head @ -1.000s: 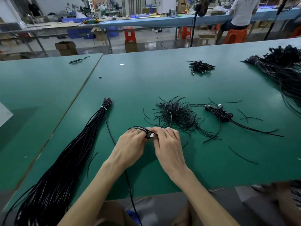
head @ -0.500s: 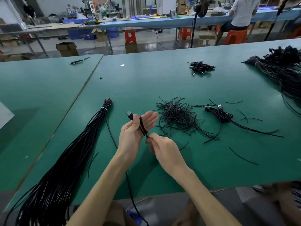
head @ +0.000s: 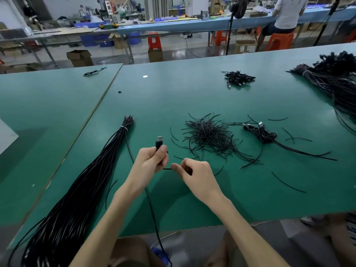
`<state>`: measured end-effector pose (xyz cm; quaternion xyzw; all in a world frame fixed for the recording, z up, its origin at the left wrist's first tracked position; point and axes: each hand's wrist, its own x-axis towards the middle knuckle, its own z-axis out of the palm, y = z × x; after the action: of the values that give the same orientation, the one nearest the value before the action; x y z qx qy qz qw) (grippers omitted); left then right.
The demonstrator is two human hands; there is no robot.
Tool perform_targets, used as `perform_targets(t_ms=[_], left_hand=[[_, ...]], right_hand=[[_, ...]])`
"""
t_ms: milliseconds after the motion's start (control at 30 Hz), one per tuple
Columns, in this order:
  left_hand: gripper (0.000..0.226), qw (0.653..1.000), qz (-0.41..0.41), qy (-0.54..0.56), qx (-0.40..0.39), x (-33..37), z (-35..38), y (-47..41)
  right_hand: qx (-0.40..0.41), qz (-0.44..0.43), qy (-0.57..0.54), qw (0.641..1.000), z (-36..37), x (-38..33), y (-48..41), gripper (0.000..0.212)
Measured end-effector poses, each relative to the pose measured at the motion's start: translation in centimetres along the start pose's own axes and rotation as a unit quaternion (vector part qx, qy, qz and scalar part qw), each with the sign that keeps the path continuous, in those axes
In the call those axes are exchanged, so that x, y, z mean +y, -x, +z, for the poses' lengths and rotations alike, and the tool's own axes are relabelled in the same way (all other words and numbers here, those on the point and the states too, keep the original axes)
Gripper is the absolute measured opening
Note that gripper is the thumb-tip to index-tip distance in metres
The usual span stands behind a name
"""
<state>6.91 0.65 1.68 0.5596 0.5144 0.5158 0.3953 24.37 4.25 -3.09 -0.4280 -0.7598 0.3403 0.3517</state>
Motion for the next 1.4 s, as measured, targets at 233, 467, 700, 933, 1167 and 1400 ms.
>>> perform_targets(t_ms=[233, 467, 700, 933, 1167, 1400], left_hand=[[0.038, 0.923, 0.076, -0.366, -0.089, -0.9, -0.3, 0.7], [0.024, 0.894, 0.107, -0.434, -0.033, -2.5, 0.7, 0.9], [0.038, 0.981, 0.063, -0.173, 0.053, -2.6, 1.9, 0.7], [0.027, 0.748, -0.089, 0.642, 0.139, -1.3, -1.1, -1.0], [0.044, 0.820, -0.071, 0.544, 0.161, -0.4, -0.3, -1.5], [0.045, 0.899, -0.069, 0.422, 0.092, -0.3, 3.5, -0.7]], right_hand=[[-0.003, 0.038, -0.141, 0.989, -0.9, 0.1, -0.4, 0.034], [-0.017, 0.045, -0.190, 0.981, -1.2, 0.0, -0.2, 0.023], [0.020, 0.053, -0.225, 0.973, -1.3, 0.2, -0.3, 0.026], [0.010, 0.051, -0.241, 0.969, -1.5, 0.5, -0.3, 0.024], [0.053, -0.012, -0.058, 0.997, -0.8, 0.3, -0.2, 0.008], [0.026, -0.149, 0.122, 0.981, 0.5, -0.6, 0.8, 0.058]])
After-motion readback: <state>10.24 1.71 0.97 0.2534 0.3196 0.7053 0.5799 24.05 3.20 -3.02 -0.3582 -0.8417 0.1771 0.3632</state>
